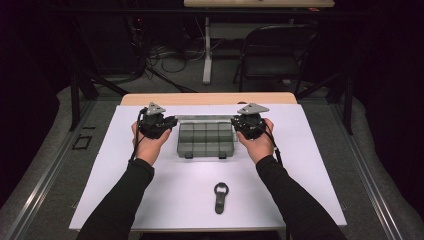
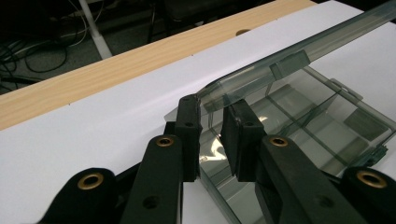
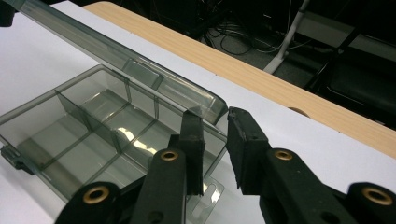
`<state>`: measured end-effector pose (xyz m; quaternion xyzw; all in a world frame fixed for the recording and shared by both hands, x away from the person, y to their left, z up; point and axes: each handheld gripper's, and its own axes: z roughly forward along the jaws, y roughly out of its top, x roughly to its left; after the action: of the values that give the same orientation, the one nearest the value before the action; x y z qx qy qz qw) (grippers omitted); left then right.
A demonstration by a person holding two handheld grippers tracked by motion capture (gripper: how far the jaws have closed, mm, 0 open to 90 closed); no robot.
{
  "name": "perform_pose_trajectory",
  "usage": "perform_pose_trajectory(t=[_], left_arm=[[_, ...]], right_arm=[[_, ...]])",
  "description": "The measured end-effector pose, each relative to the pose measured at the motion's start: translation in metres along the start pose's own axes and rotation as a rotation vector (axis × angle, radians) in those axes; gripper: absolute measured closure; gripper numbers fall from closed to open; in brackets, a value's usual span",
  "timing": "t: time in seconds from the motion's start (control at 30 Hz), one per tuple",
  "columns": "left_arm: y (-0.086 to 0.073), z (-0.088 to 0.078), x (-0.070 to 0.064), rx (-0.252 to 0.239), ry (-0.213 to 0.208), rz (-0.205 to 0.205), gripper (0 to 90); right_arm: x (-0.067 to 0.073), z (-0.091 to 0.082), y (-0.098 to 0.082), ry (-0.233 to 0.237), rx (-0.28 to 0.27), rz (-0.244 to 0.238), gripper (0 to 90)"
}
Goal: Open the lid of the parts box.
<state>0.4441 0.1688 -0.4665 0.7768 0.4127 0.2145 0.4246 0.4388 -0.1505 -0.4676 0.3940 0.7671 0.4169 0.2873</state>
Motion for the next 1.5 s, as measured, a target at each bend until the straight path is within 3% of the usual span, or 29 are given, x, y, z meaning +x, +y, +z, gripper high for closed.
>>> perform_pose_trajectory(t=[0.4, 0.87, 0.97, 1.5], left_arm=[[0.018, 0.007, 0.004, 0.027, 0.03, -0.01, 77.9], [0.027, 0.018, 0.01, 0.036, 0.06, -0.042, 81.5], [0.029, 0.02, 0.011, 0.031, 0.067, -0.053, 83.0], [0.037, 0.029, 0.013, 0.037, 0.12, -0.055, 85.7]], right_arm=[[-0.004, 0.008, 0.013, -0.029, 0.021, -0.003, 79.7], [-0.009, 0.021, 0.024, -0.073, 0.027, 0.018, 82.7], [-0.011, 0.024, 0.026, -0.083, 0.018, 0.053, 84.4], [-0.015, 0.034, 0.027, -0.113, -0.017, 0.121, 86.1]])
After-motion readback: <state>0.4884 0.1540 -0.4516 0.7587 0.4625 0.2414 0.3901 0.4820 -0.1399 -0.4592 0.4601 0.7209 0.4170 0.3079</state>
